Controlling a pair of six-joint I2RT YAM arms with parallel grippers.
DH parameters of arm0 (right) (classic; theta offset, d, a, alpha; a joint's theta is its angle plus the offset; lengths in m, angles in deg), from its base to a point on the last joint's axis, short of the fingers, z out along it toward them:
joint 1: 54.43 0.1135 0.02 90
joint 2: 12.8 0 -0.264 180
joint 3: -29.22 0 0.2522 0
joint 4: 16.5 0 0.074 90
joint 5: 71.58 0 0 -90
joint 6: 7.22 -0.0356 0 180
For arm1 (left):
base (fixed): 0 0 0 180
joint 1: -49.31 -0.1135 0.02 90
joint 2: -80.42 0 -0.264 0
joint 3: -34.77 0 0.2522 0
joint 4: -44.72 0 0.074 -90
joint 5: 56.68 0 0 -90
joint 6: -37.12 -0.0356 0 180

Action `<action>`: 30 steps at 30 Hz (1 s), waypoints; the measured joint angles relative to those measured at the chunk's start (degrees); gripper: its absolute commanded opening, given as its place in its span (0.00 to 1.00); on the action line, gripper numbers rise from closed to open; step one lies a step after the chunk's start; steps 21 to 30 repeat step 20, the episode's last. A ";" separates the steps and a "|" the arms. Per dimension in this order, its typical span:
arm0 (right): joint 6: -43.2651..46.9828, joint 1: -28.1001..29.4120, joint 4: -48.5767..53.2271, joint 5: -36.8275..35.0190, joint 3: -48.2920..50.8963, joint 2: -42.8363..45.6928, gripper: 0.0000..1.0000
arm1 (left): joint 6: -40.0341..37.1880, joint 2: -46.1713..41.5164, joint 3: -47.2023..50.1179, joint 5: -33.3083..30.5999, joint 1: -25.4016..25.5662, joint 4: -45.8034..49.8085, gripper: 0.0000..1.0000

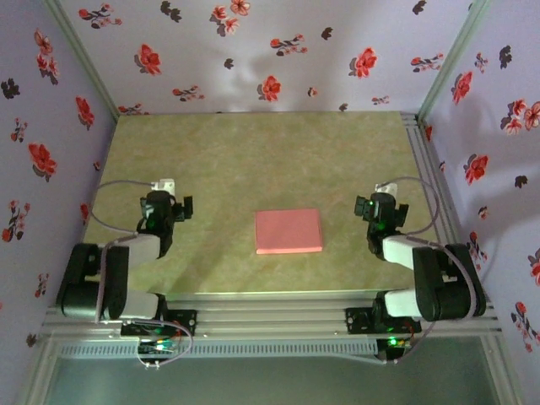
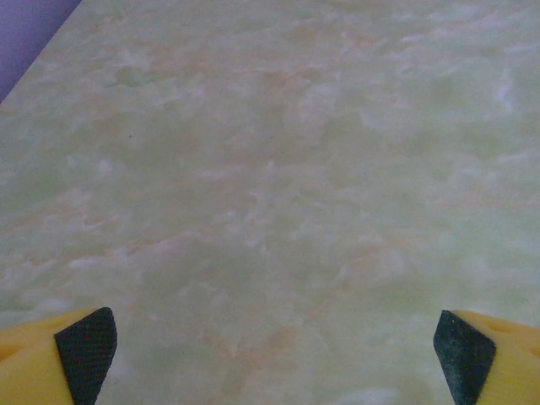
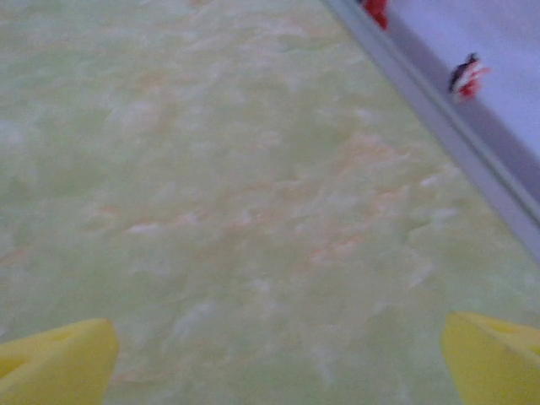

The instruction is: Fold the paper box

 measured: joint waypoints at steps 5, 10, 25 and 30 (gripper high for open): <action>0.96 -1.95 -16.44 6.78 0.07 -9.53 0.99 | -0.90 4.90 1.18 4.26 -4.68 -11.61 0.99; -0.09 -4.33 -16.52 8.46 -0.59 -11.39 0.99 | -0.37 6.82 0.22 8.57 -8.04 -13.27 0.99; -0.83 -5.33 -16.44 11.26 -2.71 -11.34 0.99 | 0.02 6.82 -0.83 11.26 -8.46 -13.31 1.00; -0.83 -5.33 -16.44 11.26 -2.71 -11.34 0.99 | 0.02 6.82 -0.83 11.26 -8.46 -13.31 1.00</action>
